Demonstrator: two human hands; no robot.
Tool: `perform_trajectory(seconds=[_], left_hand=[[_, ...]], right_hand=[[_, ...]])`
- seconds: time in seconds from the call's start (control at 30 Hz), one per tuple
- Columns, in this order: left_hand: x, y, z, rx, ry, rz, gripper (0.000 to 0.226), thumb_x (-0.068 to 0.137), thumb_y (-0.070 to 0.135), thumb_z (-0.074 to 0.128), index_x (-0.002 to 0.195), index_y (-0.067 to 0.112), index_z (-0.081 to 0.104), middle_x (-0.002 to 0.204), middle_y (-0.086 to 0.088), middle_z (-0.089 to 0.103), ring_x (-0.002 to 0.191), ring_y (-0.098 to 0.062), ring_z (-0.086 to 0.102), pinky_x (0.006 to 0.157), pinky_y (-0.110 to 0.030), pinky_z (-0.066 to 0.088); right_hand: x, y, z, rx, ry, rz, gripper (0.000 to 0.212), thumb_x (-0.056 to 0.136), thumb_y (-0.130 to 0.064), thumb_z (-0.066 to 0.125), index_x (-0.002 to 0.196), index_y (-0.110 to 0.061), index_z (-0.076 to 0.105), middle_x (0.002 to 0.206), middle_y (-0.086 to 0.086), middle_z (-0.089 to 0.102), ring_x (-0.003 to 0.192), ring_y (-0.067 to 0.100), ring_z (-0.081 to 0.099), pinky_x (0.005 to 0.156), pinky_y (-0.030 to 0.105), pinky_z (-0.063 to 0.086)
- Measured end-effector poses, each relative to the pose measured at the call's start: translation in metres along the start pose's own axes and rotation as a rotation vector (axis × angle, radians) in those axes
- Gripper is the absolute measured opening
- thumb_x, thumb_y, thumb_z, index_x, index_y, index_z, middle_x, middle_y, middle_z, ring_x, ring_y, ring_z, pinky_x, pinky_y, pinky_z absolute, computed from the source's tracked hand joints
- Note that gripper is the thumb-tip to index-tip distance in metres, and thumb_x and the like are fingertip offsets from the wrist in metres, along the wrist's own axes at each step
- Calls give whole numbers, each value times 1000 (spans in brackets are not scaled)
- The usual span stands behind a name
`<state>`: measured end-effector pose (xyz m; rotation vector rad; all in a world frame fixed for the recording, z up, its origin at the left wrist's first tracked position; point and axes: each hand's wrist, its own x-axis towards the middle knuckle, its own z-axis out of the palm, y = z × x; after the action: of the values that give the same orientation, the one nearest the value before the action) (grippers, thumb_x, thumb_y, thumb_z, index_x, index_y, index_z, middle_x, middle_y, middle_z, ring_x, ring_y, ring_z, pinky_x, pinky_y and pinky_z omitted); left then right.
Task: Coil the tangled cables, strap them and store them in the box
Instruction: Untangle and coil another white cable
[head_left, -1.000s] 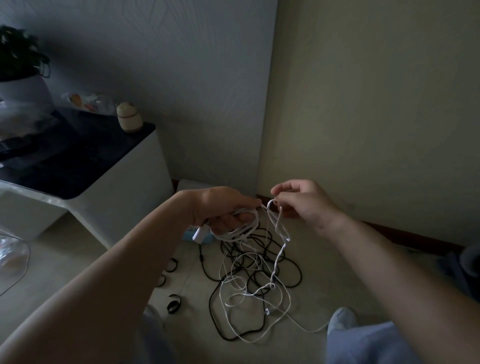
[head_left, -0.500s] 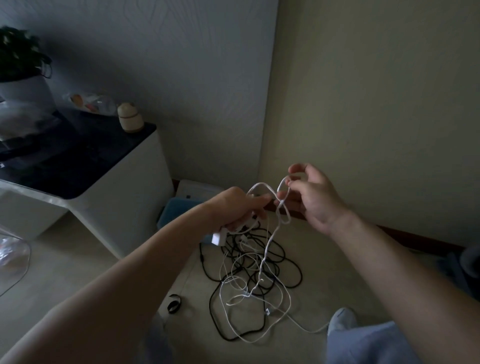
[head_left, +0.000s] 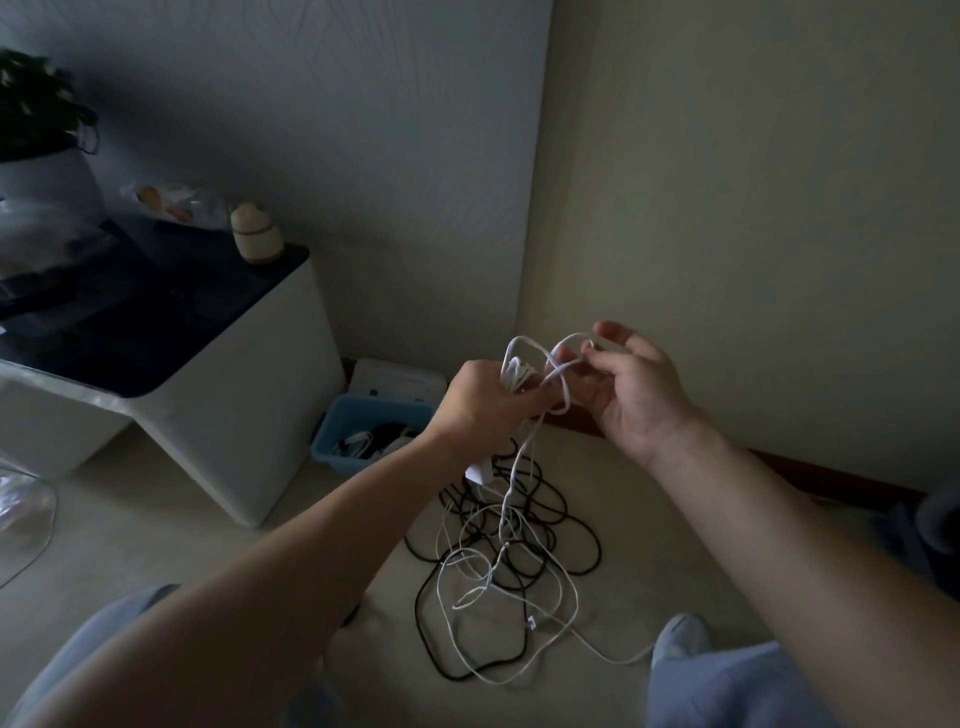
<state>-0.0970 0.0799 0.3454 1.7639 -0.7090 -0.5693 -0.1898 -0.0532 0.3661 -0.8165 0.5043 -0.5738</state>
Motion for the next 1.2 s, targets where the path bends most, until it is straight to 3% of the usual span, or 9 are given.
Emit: perform_trajectory(seconds=[0.17,0.33,0.43,0.53,0.6,0.7,0.83,1.03,1.2], left_hand=[[2,-1,-11,-156,98,-78,33,83,43,79,64,16,73,49,5,54,40,-8,43,41,-25,39],[7,0,-14,-295,231,-161,34,83,45,78,62,19,71,46,6,54,38,-9,48,42,-22,40],[9,-4,-15,-216,253,-164,42,84,53,74,57,21,70,46,4,49,38,-10,43,42,-23,38],[18,-9,-26,-12,337,-123,46,85,56,71,60,17,68,41,9,50,37,-3,45,41,-20,38],[22,-12,-37,176,368,-66,48,88,53,69,56,18,61,40,15,50,38,-3,47,36,-13,31],[27,-20,-50,330,362,-21,50,89,53,67,57,16,55,45,11,52,40,-5,43,37,-19,34],[30,-25,-50,354,348,-55,43,93,42,59,63,11,54,58,2,53,54,-16,47,48,-29,37],[27,-16,-42,213,206,-61,41,92,40,63,60,15,59,46,11,47,45,-7,40,45,-23,35],[18,-10,-31,187,128,19,46,90,50,61,54,21,58,42,13,49,40,-2,40,41,-15,31]], right_hand=[[0,-5,-11,-266,-59,-10,29,92,0,50,115,-14,60,104,10,74,89,25,73,68,41,60],[-15,16,-4,-806,-307,212,23,96,-35,62,115,-22,64,104,-1,77,99,15,72,87,39,53],[-19,23,6,-779,-283,97,17,96,-38,63,102,-22,66,89,-7,72,86,15,68,79,35,54],[-11,13,6,-837,-96,-210,16,97,-27,64,81,-23,63,58,-18,53,52,-1,46,50,18,38],[-5,2,1,-659,-10,-204,19,96,-20,64,77,-21,63,51,-15,43,41,4,33,39,19,26],[0,-7,-5,-491,136,-167,20,92,-17,64,73,-19,63,47,-10,32,39,8,25,39,17,20],[2,7,-7,-580,279,-171,20,87,-21,60,68,-20,61,45,-12,37,40,9,32,42,22,28],[-1,16,-1,-773,63,-102,29,94,-8,48,72,-9,67,57,7,58,54,21,54,54,29,46],[-6,22,7,-939,-108,-128,25,103,-34,50,87,-22,66,57,-14,57,55,4,52,51,22,35]])
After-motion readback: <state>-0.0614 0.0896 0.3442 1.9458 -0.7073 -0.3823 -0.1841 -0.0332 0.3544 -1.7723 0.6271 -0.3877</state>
